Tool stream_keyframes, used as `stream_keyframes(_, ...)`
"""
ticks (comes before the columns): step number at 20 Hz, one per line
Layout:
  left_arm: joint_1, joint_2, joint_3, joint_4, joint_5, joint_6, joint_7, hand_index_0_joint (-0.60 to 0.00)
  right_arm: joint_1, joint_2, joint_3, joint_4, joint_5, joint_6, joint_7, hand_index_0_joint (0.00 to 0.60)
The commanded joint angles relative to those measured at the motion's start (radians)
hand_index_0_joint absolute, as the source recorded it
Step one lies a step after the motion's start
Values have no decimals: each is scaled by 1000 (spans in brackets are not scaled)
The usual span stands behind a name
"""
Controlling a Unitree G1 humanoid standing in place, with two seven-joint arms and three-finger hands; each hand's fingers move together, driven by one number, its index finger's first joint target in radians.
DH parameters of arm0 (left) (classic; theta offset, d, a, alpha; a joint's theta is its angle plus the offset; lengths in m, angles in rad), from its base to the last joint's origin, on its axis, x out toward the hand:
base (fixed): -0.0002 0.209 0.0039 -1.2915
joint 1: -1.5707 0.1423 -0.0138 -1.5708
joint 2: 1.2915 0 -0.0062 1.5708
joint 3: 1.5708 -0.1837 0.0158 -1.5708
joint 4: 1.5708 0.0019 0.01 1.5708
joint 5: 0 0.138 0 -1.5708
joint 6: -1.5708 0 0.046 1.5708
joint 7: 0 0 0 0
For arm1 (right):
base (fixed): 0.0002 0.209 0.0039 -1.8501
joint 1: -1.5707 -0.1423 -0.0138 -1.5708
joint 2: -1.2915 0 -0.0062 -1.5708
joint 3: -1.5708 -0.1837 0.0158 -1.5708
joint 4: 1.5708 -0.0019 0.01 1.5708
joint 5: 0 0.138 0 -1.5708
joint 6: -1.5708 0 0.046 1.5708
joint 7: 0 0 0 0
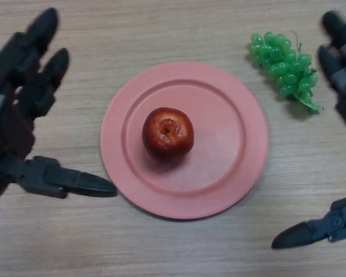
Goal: Pick up the red apple and place it on the plate
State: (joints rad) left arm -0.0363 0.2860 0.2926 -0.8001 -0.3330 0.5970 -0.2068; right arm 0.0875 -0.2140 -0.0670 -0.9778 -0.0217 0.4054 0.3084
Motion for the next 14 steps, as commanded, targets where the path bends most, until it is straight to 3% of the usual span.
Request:
stream_keyframes(1,11,25,85,-10,34,-229,63,0,-18,-16,-42,-34,45,-126,-34,0)
stream_keyframes(4,17,10,50,-1,82,-244,139,0,-44,-26,-26,-34,39,-96,-36,0)
stream_keyframes(6,40,-6,3,-67,111,-224,117,0,-68,-29,0,-32,16,-75,-41,0)
stream_keyframes(10,31,-15,-5,-83,127,-234,120,0,-69,-31,65,-7,-26,-120,-8,0)
stream_keyframes(14,50,-37,-63,-92,176,-245,137,0,-43,-26,62,7,-31,-160,19,0)
